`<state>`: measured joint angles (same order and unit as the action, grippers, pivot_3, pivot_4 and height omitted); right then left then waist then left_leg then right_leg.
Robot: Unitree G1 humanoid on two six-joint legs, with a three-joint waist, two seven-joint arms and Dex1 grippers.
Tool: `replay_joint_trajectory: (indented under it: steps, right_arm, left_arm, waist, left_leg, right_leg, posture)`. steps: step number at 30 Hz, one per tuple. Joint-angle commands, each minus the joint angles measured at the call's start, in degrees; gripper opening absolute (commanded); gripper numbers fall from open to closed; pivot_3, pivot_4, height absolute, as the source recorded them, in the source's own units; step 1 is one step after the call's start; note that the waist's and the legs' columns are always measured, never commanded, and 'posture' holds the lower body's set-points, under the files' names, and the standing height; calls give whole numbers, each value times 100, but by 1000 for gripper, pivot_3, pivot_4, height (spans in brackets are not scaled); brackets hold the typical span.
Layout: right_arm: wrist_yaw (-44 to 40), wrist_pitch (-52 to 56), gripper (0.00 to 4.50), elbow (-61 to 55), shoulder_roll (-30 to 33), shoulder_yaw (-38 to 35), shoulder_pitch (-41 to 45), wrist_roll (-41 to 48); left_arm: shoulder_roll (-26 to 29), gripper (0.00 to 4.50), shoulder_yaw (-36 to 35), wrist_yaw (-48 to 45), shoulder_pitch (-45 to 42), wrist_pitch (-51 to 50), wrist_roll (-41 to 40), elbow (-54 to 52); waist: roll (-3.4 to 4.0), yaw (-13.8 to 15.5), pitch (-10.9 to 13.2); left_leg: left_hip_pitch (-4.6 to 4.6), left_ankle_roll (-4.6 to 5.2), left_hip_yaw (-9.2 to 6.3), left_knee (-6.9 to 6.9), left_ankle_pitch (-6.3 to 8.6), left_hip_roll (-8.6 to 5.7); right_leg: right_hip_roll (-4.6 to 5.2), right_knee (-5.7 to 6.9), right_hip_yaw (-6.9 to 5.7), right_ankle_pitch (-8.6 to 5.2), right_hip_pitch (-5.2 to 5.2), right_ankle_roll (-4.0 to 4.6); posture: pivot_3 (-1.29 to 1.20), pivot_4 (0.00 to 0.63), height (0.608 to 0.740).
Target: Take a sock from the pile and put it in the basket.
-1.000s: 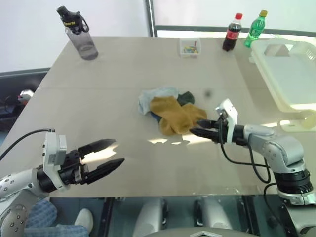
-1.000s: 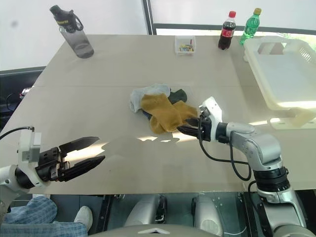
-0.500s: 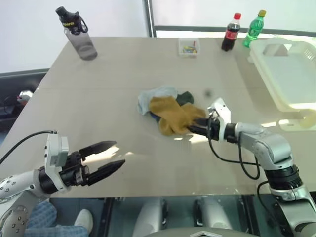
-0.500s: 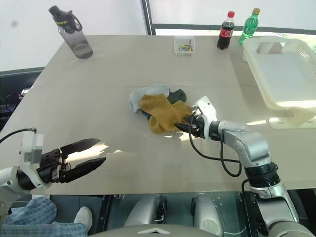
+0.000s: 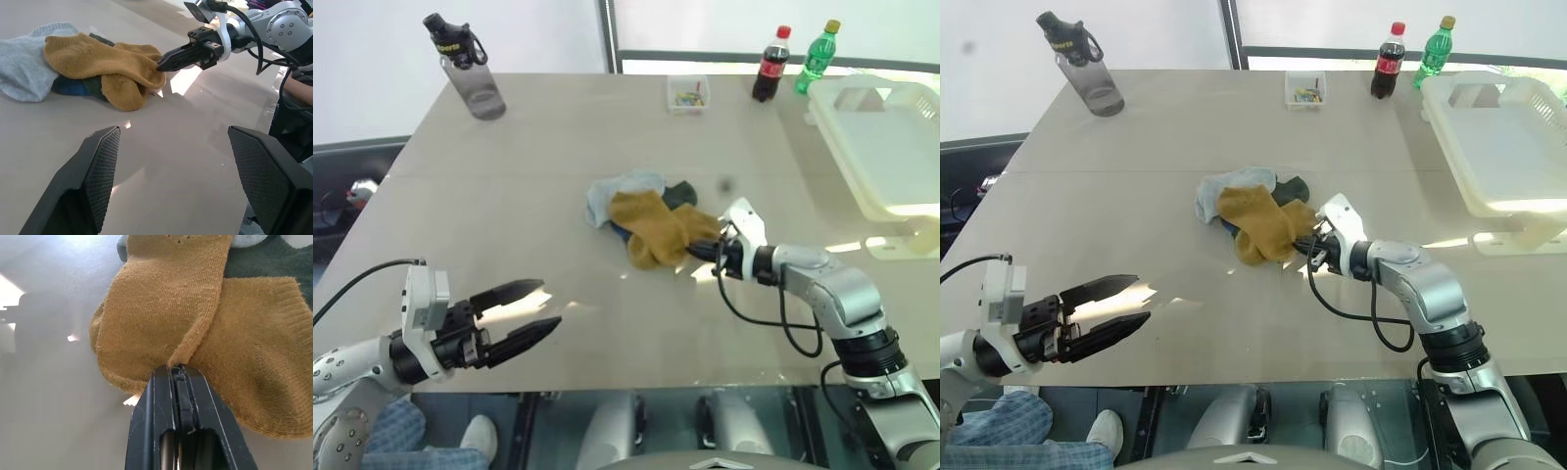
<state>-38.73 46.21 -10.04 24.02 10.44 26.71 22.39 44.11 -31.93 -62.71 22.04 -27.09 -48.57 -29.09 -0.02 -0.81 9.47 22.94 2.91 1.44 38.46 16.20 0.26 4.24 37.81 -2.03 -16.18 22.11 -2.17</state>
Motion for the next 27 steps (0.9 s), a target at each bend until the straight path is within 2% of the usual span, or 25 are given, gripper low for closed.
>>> replay_joint_trajectory:
  steps: [1,5,12,17,27]
  right_arm:
    - [-270,3,63,-232,108,-32,78,150]
    - [-668,540,63,-607,280,-185,-73,735]
    - [-1182,991,63,-896,1144,-271,-473,1188]
    - [-1364,946,63,-670,1752,-374,-742,1070]
    - [-1450,649,63,-4,2567,-822,-1032,761]
  left_arm:
    - [-14,3763,-95,-37,25,121,-3,-102]
    - [-24,3763,-103,-42,36,130,-1,-110]
    - [-6,3763,-80,-64,27,132,7,-91]
    - [16,3763,-41,-72,-36,129,19,-53]
    - [46,3763,-11,-140,-103,149,114,30]
  waist:
    - [0,0,0]
    - [0,2,0]
    - [-3,13,-2]
    - [-3,11,-1]
    - [-5,45,-2]
  left_leg:
    - [0,0,0,0,0,0]
    - [0,0,0,0,0,0]
    - [-1,3,-1,2,1,0]
    - [-4,7,-1,2,4,1]
    - [-4,3,-1,5,1,1]
  right_leg:
    - [0,0,0,0,0,0]
    - [0,0,0,0,0,0]
    - [4,-2,0,0,-3,0]
    - [3,2,1,0,-2,1]
    - [3,0,1,0,-6,0]
  posture:
    - [0,150,740]
    - [0,150,740]
    - [0,150,740]
    - [0,150,740]
    - [0,150,740]
